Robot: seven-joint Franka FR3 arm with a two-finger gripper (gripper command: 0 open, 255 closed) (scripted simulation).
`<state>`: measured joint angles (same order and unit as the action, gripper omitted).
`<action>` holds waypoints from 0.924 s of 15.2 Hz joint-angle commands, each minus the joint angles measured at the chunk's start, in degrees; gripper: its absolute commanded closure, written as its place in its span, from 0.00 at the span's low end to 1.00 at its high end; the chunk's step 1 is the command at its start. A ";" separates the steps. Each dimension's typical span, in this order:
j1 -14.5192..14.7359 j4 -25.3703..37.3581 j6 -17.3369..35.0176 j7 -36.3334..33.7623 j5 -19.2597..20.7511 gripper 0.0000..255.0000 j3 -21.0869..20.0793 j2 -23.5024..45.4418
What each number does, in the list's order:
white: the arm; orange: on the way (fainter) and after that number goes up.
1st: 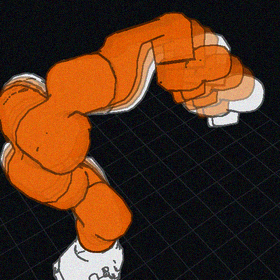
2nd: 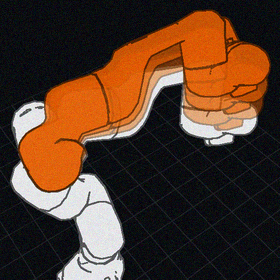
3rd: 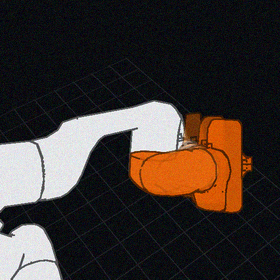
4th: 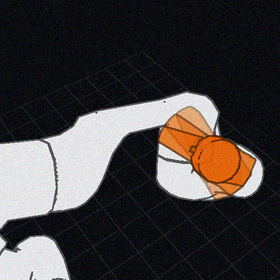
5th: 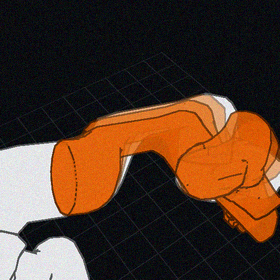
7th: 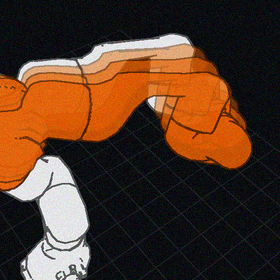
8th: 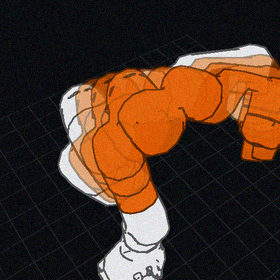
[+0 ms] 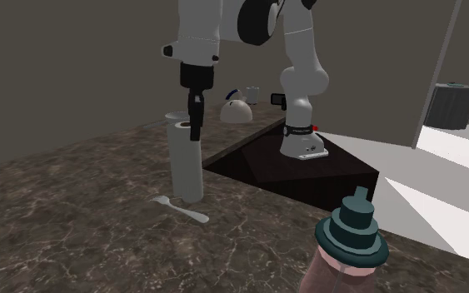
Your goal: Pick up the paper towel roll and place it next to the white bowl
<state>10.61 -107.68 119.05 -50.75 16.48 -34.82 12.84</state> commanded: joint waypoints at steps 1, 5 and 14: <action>0.00 -0.02 -0.02 0.00 0.01 1.00 0.01 0.01; -0.01 -0.02 -0.01 0.01 0.00 1.00 0.01 0.01; -0.23 2.25 -3.31 1.16 -1.30 1.00 -0.35 -1.40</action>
<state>10.41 -106.05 116.56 -49.83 15.43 -35.10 11.68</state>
